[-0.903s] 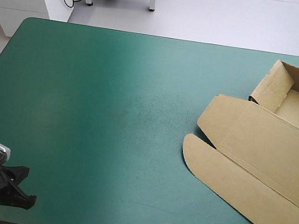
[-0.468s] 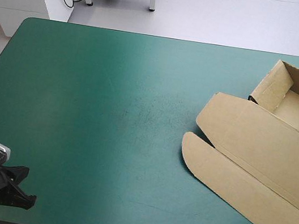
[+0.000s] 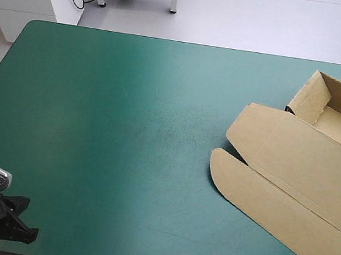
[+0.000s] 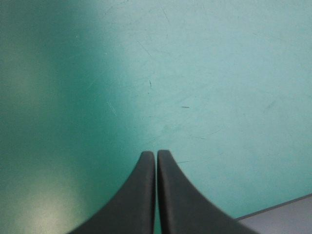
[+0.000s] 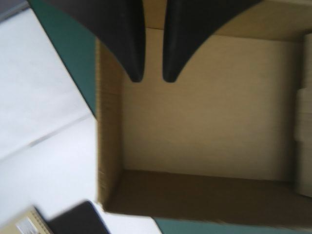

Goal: Fold the box

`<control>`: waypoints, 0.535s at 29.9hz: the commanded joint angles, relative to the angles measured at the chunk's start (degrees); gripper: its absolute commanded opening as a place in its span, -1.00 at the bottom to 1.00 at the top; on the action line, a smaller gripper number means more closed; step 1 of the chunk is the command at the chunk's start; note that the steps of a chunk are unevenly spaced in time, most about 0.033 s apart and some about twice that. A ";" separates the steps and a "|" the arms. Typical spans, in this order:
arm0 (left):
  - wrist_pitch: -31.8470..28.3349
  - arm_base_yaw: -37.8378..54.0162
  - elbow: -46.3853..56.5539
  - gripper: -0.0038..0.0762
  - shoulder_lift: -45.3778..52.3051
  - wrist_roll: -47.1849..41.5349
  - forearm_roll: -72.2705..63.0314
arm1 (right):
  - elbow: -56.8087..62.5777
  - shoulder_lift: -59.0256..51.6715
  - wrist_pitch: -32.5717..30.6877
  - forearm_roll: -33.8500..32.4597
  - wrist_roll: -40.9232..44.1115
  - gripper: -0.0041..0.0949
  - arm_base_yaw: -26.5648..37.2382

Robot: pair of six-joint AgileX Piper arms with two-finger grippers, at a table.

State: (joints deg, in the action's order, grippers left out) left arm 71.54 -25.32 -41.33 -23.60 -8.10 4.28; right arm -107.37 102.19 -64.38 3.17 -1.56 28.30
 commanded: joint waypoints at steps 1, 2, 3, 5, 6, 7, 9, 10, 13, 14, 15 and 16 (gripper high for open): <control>-1.56 -0.21 -1.17 -0.92 -0.56 -0.22 -0.03 | -1.05 -8.66 1.17 8.76 -4.87 -0.95 -1.64; -1.24 -0.21 -1.17 -0.92 -0.56 -0.22 -0.32 | -0.40 -10.04 1.30 10.02 -5.67 -0.96 -2.49; -0.78 -0.21 -1.17 -0.92 -0.56 -0.22 -0.56 | 0.79 -12.15 1.56 11.22 -6.08 -0.96 -4.00; -0.36 -0.21 -1.17 -0.92 -0.56 -0.22 -0.60 | 3.21 -15.31 2.06 11.68 -6.86 -0.96 -7.10; -0.36 -0.21 -1.17 -0.92 -0.56 -0.22 -0.60 | 4.73 -17.03 2.62 11.68 -7.21 -0.96 -9.17; -0.71 -0.21 -1.17 -0.92 -0.56 -0.10 -0.60 | 6.10 -18.46 3.06 11.68 -7.56 -0.96 -11.34; -1.76 -0.21 -1.17 -0.92 -0.56 -0.10 -0.60 | 10.11 -22.24 4.86 11.68 -8.56 -0.96 -16.43; -2.45 -0.21 -1.17 -0.92 -0.56 0.02 -0.60 | 11.84 -24.23 5.67 11.68 -8.97 -0.96 -18.60; -6.77 -0.21 -1.17 -0.92 -0.56 0.02 -0.49 | 18.83 -29.96 8.45 11.07 -12.66 -0.96 -26.63; -8.02 -0.21 -1.17 -0.92 -0.56 0.02 -0.38 | 21.24 -32.03 9.20 10.14 -13.08 -0.96 -29.12; -9.60 -0.21 -1.17 -0.92 -0.56 0.02 -0.26 | 23.76 -34.16 10.37 9.21 -13.07 -0.96 -31.34; -10.45 -0.21 -1.17 -0.92 -0.46 0.02 -0.15 | 25.75 -35.83 11.25 8.91 -13.07 -0.96 -33.10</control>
State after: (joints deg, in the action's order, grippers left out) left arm 67.55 -25.32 -41.33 -23.60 -8.05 3.80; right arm -85.31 72.62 -58.68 13.36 -13.25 -0.50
